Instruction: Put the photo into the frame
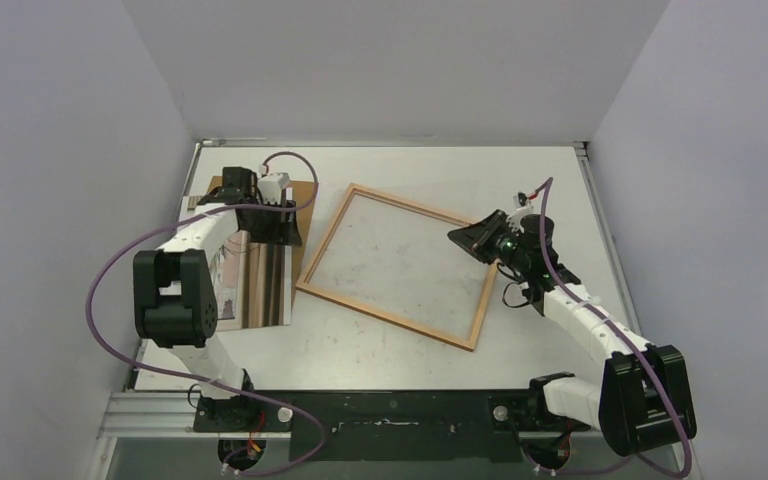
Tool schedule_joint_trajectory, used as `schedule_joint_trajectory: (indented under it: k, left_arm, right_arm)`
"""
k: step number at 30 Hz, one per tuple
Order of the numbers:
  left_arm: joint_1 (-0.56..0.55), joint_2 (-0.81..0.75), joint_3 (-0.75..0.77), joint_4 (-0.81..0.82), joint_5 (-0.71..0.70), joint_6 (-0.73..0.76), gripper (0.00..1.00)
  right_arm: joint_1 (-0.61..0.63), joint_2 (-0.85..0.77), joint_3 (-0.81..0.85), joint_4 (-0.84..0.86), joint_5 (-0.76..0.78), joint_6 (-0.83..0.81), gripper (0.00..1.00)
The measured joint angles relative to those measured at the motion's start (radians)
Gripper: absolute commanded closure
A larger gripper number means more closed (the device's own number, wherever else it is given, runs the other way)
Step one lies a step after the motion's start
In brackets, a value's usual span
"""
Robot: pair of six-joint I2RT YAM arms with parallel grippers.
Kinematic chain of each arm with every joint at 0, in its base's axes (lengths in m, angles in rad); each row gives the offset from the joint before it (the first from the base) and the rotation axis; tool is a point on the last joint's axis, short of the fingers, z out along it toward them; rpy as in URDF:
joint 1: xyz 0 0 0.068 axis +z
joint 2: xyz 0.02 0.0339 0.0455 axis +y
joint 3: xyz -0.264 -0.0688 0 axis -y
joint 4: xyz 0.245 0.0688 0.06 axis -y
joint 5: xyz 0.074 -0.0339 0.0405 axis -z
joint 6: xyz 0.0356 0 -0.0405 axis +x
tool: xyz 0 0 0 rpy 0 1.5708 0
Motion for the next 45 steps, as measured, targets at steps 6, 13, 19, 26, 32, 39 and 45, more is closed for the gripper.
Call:
schedule_joint_trajectory:
  k: [6,13,19,26,32,39,45]
  left_arm:
    - [-0.102,0.002,-0.023,0.009,-0.036,0.027,0.39]
    - [-0.116,0.026,-0.023,0.022,-0.067,0.041,0.39]
    - [-0.117,0.028,-0.025,0.023,-0.078,0.046,0.39]
    - [-0.123,0.029,-0.027,0.029,-0.082,0.048,0.39]
    - [-0.125,0.029,-0.032,0.030,-0.083,0.048,0.39]
    - [-0.130,0.029,-0.032,0.030,-0.084,0.048,0.39]
    - [-0.139,0.032,-0.032,0.030,-0.084,0.048,0.39]
  right_arm:
    - [-0.021,0.000,-0.073,0.008,0.016,-0.028,0.95]
    - [-0.052,-0.004,-0.146,0.005,0.025,-0.048,0.95]
    - [-0.069,-0.007,-0.157,0.013,0.026,-0.063,0.95]
    - [-0.085,-0.008,-0.174,0.018,0.028,-0.071,0.95]
    - [-0.093,-0.008,-0.188,0.021,0.038,-0.080,0.95]
    - [-0.106,-0.008,-0.190,0.037,0.043,-0.085,0.95]
    - [-0.116,-0.008,-0.207,0.043,0.043,-0.088,0.95]
